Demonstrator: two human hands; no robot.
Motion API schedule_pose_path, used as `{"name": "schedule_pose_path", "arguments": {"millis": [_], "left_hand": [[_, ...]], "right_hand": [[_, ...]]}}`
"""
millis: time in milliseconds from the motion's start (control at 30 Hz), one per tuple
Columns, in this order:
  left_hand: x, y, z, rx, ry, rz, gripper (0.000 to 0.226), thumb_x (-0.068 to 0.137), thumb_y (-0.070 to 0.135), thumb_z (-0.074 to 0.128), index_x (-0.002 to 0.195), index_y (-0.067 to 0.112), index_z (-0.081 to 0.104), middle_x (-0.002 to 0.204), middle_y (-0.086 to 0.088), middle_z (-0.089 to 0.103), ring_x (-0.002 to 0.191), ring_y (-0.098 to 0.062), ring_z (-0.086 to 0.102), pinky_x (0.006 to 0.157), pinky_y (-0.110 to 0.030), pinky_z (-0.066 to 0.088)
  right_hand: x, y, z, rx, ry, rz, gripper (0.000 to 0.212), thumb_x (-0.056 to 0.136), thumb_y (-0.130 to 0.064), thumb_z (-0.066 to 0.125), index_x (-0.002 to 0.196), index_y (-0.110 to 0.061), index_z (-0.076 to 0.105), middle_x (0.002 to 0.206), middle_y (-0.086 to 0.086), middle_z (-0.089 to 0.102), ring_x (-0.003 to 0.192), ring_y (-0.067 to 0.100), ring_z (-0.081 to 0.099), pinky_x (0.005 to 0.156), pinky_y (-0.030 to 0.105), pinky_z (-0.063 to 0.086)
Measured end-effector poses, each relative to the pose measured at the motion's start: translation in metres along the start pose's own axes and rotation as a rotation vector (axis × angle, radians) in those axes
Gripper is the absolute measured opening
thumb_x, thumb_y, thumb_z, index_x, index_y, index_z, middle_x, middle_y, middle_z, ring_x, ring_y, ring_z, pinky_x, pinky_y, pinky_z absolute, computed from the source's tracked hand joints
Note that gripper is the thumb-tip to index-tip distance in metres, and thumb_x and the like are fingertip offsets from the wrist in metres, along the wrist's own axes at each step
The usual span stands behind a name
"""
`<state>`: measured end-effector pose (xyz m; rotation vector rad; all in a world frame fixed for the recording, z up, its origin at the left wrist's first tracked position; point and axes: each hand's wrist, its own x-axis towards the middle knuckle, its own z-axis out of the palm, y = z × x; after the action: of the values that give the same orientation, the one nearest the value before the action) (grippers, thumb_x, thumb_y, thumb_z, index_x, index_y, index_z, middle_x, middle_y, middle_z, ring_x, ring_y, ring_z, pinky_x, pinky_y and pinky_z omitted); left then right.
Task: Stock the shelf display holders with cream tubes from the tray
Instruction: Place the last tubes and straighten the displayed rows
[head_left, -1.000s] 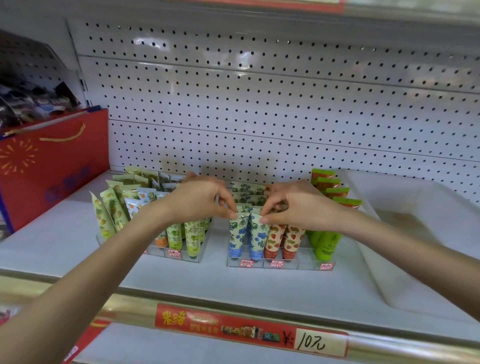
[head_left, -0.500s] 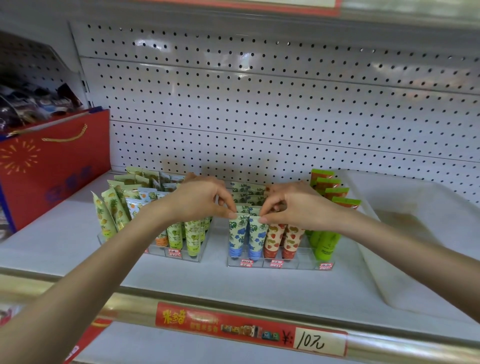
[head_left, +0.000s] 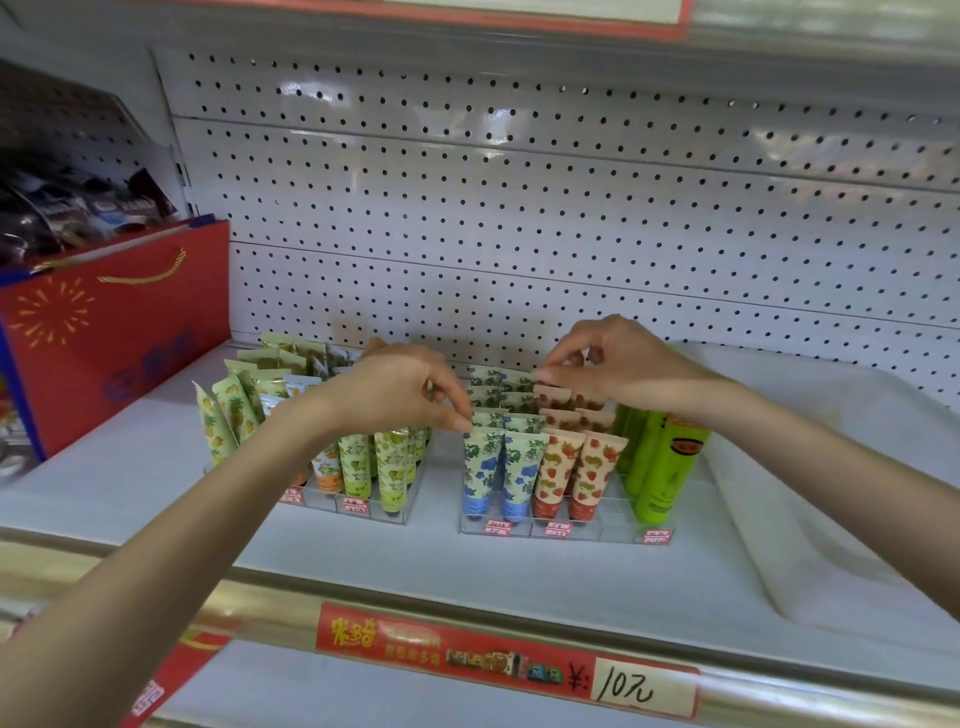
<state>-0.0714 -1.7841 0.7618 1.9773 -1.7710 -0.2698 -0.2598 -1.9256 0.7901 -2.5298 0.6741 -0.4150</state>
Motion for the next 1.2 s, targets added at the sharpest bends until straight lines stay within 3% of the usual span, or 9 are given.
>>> {"name": "schedule_pose_path", "arguments": {"millis": [167,367,500,700,767,900,1033,1100,1200], "left_hand": [[-0.001,-0.001,-0.02,0.061,0.105,-0.019,0.007,0.077,0.05,0.065,0.077,0.043,0.065,0.077,0.018,0.056,0.072,0.002,0.048,0.084,-0.031,0.033],[-0.026,-0.02,-0.045,0.126,0.296,-0.082,0.028,0.081,0.052,0.056,0.089,0.03,0.072,0.084,0.014,0.059,0.073,-0.004,0.049,0.09,-0.036,0.033],[-0.054,-0.04,-0.06,0.095,0.287,-0.102,0.037,0.075,0.058,0.052,0.088,0.031,0.073,0.082,0.02,0.059,0.079,-0.012,0.056,0.093,-0.041,0.036],[-0.074,-0.083,-0.094,0.047,0.299,-0.057,0.025,0.083,0.046,0.059,0.085,0.026,0.074,0.087,0.008,0.067,0.084,-0.022,0.062,0.08,-0.032,0.044],[-0.082,-0.098,-0.103,0.051,0.261,-0.025,0.028,0.081,0.052,0.056,0.076,0.029,0.071,0.076,0.012,0.063,0.077,-0.023,0.062,0.071,-0.029,0.039],[-0.097,-0.127,-0.124,0.023,0.229,0.031,0.044,0.079,0.059,0.058,0.08,0.018,0.075,0.068,0.007,0.059,0.069,-0.015,0.057,0.066,-0.028,0.04],[-0.105,-0.15,-0.13,0.074,0.241,0.03,0.04,0.073,0.06,0.053,0.082,0.027,0.074,0.076,0.013,0.059,0.079,-0.019,0.057,0.083,-0.036,0.043],[-0.107,-0.162,-0.127,0.112,0.261,0.016,0.025,0.079,0.055,0.057,0.081,0.035,0.071,0.073,0.017,0.055,0.077,-0.015,0.054,0.086,-0.037,0.039],[-0.105,-0.178,-0.12,0.12,0.276,-0.021,0.026,0.083,0.049,0.058,0.09,0.03,0.073,0.072,0.013,0.057,0.075,-0.015,0.051,0.086,-0.035,0.037]], "right_hand": [[0.014,-0.015,-0.003,0.035,0.001,-0.056,0.02,0.084,-0.029,0.068,0.092,-0.012,0.073,0.075,-0.013,0.057,0.055,-0.014,0.046,0.055,0.004,0.033],[0.021,-0.038,0.01,0.011,-0.051,-0.146,0.02,0.09,-0.032,0.059,0.098,-0.017,0.069,0.078,-0.016,0.055,0.052,-0.015,0.046,0.053,0.003,0.033],[0.025,-0.056,0.027,-0.012,-0.065,-0.12,0.022,0.091,-0.038,0.056,0.1,-0.022,0.069,0.087,-0.021,0.058,0.07,-0.012,0.05,0.065,0.007,0.036],[0.037,-0.096,0.047,-0.056,-0.003,-0.06,0.025,0.089,-0.041,0.057,0.097,-0.022,0.071,0.099,-0.007,0.068,0.09,0.008,0.059,0.078,0.018,0.043],[0.04,-0.112,0.056,-0.073,0.024,-0.024,0.026,0.09,-0.04,0.057,0.099,-0.02,0.071,0.098,-0.003,0.068,0.091,0.013,0.06,0.078,0.022,0.044],[0.044,-0.137,0.075,-0.061,0.098,0.014,0.023,0.087,-0.041,0.06,0.093,-0.022,0.071,0.091,0.007,0.07,0.084,0.02,0.061,0.076,0.029,0.047],[0.045,-0.153,0.095,-0.053,0.127,0.017,0.017,0.086,-0.04,0.062,0.084,-0.026,0.07,0.064,0.004,0.061,0.053,0.005,0.044,0.053,0.018,0.033],[0.046,-0.159,0.106,-0.073,0.109,0.013,0.017,0.085,-0.041,0.062,0.084,-0.026,0.069,0.067,-0.004,0.06,0.056,0.004,0.043,0.054,0.018,0.033],[0.056,-0.167,0.12,-0.076,0.093,-0.002,0.02,0.083,-0.041,0.064,0.09,-0.023,0.072,0.078,-0.009,0.059,0.065,0.003,0.045,0.06,0.019,0.036]]}}
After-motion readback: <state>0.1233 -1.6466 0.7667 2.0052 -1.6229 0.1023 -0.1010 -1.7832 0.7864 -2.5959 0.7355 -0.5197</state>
